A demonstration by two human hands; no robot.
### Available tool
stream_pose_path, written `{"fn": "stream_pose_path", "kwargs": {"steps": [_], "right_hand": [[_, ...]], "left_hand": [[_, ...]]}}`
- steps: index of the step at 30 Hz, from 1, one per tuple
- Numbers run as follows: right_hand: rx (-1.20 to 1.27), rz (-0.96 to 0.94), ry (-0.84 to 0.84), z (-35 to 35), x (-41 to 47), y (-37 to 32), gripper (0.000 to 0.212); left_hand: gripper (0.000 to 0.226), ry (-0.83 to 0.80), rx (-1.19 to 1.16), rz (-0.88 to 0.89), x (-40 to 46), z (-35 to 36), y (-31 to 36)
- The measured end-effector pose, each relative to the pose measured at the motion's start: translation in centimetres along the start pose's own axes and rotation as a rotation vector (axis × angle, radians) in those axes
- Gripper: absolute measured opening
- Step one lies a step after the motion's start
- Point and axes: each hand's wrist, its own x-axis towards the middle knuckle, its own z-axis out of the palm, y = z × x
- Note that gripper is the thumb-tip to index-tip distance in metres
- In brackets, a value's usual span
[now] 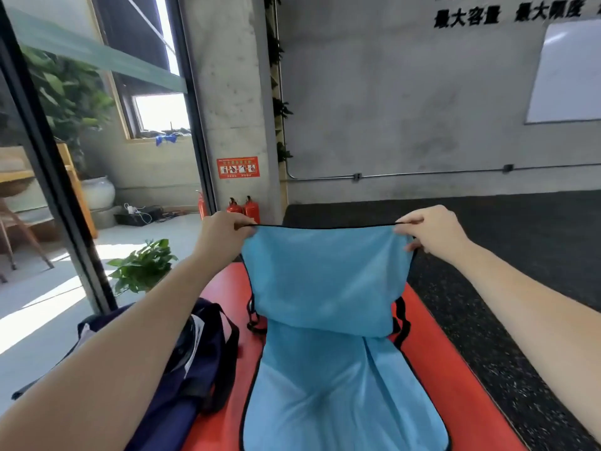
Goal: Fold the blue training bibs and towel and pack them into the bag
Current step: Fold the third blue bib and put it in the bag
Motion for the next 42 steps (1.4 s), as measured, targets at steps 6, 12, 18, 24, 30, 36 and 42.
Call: {"fn": "stream_pose_path", "kwargs": {"steps": [6,12,18,24,30,36,42], "right_hand": [[0.007,-0.097,-0.007,-0.1,-5.4,-0.2,0.003],[-0.359,-0.035,-0.236,4.8,-14.8,10.2,0.003],[-0.719,-0.177,-0.435,7.3,-19.9,18.0,0.028],[-0.78,-0.38,-0.515,7.2,-21.4,17.9,0.013],[-0.692,-0.272,-0.504,7.4,-22.6,18.0,0.005],[-0.662,-0.462,-0.445,7.5,-22.7,19.8,0.03],[-0.603,-0.547,-0.441,6.4,-23.7,19.5,0.015]], "left_hand": [[0.009,-0.056,-0.068,-0.051,-6.6,0.1,-0.1],[0.008,-0.357,0.043,-0.057,-18.9,6.3,-6.5],[0.026,-0.447,0.249,0.21,-24.0,10.1,-12.6],[0.021,-0.436,0.314,0.281,-26.0,9.8,-12.7],[0.013,-0.498,0.121,0.243,-26.5,9.5,-12.1],[0.035,-0.515,0.033,0.247,-26.9,9.9,-12.8],[0.024,-0.506,0.03,0.238,-27.9,9.7,-12.4]]}}
